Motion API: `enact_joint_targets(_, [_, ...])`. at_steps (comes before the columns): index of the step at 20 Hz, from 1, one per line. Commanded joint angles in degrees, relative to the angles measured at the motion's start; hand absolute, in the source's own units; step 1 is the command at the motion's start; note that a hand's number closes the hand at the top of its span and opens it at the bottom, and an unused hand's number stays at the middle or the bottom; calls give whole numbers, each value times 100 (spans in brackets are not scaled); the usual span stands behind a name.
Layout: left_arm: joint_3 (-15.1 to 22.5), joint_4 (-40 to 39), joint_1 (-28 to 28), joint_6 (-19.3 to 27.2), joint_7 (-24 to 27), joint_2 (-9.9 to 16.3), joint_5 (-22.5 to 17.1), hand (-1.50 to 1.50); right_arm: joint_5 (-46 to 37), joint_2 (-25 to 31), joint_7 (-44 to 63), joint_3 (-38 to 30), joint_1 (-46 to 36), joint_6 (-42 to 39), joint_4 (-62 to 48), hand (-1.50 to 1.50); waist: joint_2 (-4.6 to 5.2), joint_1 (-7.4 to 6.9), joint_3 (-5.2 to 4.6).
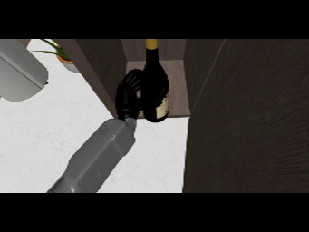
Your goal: Pick up the wine, place it into the cabinet and close the cabinet
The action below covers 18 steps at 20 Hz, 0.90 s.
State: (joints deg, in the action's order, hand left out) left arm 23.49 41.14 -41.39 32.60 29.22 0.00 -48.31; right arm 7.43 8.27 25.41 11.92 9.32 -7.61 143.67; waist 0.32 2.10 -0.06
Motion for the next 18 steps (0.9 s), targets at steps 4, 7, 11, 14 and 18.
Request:
enact_joint_targets(4, [-180, -577, -686, 6, 114, 1, -328, 150, 480, -125, 456, 260, 391, 92, 1107, -150, -15, 46, 1])
enact_joint_targets(7, [-573, -1115, -1287, -141, -97, 57, -329, 150, 905, 68, 414, -162, 357, -107, 1023, -150, 19, 91, 5])
enact_joint_targets(11, [-515, -1381, -1412, 63, 26, 11, -80, 150, 710, -161, 184, -5, 333, -55, 775, -150, -3, -19, 5])
enact_joint_targets(14, [-561, -1617, -1704, 188, -58, 323, 20, 150, 701, -48, 308, 49, 648, -155, 1098, -150, -20, 42, 6])
enact_joint_targets(18, [-496, -2325, -2023, 664, 80, 274, 308, 150, 624, -140, 184, 142, 365, -157, 857, -150, 27, 87, 5])
